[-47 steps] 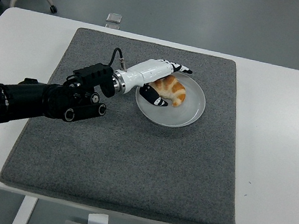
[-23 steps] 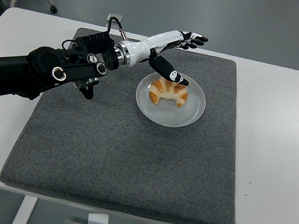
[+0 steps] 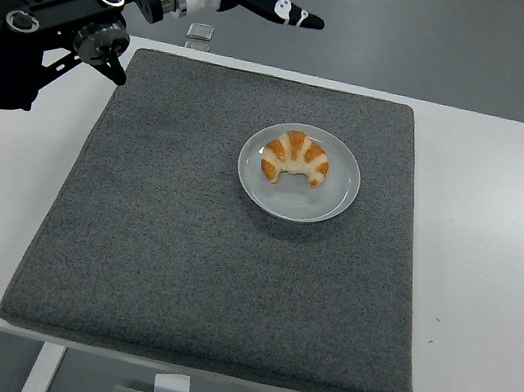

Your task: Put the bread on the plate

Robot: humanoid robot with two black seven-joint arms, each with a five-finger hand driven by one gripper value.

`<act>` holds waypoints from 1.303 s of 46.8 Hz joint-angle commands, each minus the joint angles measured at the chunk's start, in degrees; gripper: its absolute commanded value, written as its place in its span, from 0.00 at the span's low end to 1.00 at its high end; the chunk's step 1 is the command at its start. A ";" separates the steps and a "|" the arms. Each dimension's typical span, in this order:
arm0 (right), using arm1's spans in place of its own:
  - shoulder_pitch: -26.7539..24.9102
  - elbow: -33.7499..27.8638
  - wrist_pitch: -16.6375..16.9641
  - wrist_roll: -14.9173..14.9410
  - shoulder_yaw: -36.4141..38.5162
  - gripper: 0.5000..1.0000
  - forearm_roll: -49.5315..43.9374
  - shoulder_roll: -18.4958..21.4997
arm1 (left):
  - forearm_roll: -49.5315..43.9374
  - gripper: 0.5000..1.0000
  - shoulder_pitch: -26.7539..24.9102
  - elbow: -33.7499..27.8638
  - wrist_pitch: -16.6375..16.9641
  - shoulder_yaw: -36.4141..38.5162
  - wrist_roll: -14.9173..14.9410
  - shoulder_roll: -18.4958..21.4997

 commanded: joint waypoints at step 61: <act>0.09 0.18 0.09 0.00 -0.09 0.86 0.01 0.00 | -25.57 0.98 14.96 14.58 -5.85 -7.80 -2.29 -0.24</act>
